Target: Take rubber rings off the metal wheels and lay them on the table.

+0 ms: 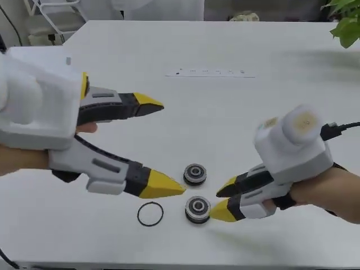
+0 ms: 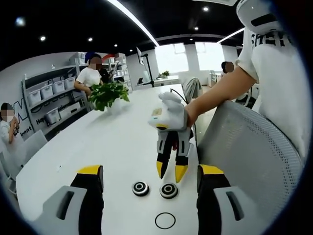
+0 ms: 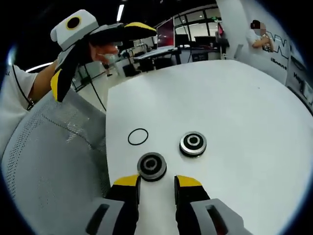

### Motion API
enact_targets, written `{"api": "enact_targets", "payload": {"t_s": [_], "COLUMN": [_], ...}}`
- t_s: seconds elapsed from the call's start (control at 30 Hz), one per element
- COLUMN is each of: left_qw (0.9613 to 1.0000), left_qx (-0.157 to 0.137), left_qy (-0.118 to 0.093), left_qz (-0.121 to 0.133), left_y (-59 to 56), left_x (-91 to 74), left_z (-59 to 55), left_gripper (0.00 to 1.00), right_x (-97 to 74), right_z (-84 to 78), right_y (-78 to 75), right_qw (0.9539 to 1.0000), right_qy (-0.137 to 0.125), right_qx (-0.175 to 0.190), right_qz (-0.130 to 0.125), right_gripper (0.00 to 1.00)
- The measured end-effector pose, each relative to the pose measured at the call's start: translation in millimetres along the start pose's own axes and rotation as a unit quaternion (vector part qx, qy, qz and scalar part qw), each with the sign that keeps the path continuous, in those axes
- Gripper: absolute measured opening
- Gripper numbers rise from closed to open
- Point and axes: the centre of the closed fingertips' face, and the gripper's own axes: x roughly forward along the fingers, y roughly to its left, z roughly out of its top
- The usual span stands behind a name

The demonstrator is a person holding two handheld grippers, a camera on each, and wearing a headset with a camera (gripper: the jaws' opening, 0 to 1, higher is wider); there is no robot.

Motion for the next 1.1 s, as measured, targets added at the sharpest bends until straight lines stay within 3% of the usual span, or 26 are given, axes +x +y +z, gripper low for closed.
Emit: {"api": "enact_targets", "payload": {"t_s": [0.1,0.2,0.3,0.4,0.5,0.57,0.67,0.8,0.93,1.1], "left_qw": [0.9999,0.9989,0.9984,0.9981,0.9983,0.9981,0.9975,0.9955,0.9943,0.9943], "left_qx": [0.009,0.006,0.001,-0.006,-0.029,-0.029,-0.029,-0.040,-0.051,-0.040], "left_qy": [0.003,0.029,0.034,0.038,0.030,0.034,0.049,0.065,0.079,0.081], "left_qz": [-0.010,-0.037,-0.046,-0.049,-0.041,-0.042,-0.041,-0.056,-0.051,-0.056], "left_y": [-1.2,-6.9,-10.2,-13.8,-19.8,-24.7,-30.1,-36.7,-34.5,-36.7], "left_x": [13.7,29.1,41.8,53.3,63.6,66.4,69.8,74.3,80.3,79.7], "left_z": [-6.4,-23.3,-33.7,-43.3,-53.0,-61.3,-76.1,-87.6,-95.3,-97.3], "left_gripper": [0.70,0.71,0.69,0.65,0.53,0.42,0.33,0.22,0.15,0.13], "right_x": [1.5,4.3,5.9,8.6,11.2,10.9,11.8,14.4,13.7,14.4], "right_z": [-0.9,-6.2,-4.8,-3.6,-4.0,-3.6,-3.5,-4.8,-5.3,-7.6], "right_y": [2.6,2.4,3.4,5.1,7.3,5.0,4.1,5.6,5.1,4.1], "right_qw": [1.0000,0.9999,0.9999,0.9998,0.9996,0.9995,0.9996,0.9992,0.9992,0.9989], "right_qy": [-0.001,0.008,0.004,0.002,0.003,0.003,-0.002,0.003,0.001,0.005], "right_qx": [-0.007,-0.008,-0.012,-0.021,-0.026,-0.032,-0.030,-0.041,-0.041,-0.047], "right_qz": [0.004,0.005,0.006,0.007,0.011,0.005,0.004,0.004,0.006,0.005], "right_gripper": [0.26,0.25,0.24,0.24,0.19,0.20,0.21,0.20,0.19,0.17]}}
